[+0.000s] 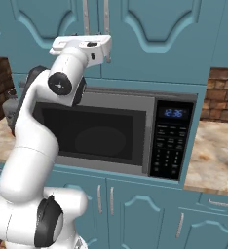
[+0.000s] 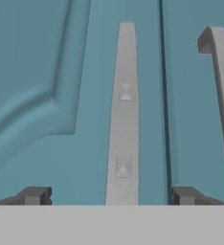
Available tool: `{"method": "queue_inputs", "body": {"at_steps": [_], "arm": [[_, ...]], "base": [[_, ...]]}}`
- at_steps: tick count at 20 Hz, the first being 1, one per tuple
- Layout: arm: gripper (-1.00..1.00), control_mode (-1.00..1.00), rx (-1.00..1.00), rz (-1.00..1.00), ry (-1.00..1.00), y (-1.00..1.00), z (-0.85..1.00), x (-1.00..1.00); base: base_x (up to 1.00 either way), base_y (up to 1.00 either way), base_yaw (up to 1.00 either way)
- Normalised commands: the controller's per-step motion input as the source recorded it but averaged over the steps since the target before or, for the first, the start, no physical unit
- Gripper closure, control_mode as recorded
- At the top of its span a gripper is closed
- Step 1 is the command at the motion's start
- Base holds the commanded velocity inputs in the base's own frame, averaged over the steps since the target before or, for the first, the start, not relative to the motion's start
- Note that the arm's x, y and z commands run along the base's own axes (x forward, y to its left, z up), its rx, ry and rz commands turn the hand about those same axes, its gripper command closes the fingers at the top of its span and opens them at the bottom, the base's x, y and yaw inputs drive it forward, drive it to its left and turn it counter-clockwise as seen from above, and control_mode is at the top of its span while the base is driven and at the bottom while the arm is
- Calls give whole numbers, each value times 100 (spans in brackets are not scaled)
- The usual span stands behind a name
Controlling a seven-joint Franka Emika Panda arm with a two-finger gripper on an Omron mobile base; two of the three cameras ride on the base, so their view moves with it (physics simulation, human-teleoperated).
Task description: Get the candle and the liquor from the cabinet and move them to the dining counter.
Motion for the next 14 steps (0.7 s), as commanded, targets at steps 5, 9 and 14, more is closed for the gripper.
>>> {"method": "queue_inputs", "body": {"at_steps": [5, 9, 14], "arm": [[100, -100, 0, 0, 1, 1, -1, 0], [100, -100, 0, 0, 0, 4, 0, 0], [100, -100, 0, 0, 0, 16, 0, -23]], "base": [[0, 0, 0], [0, 0, 0], [0, 0, 0]]}}
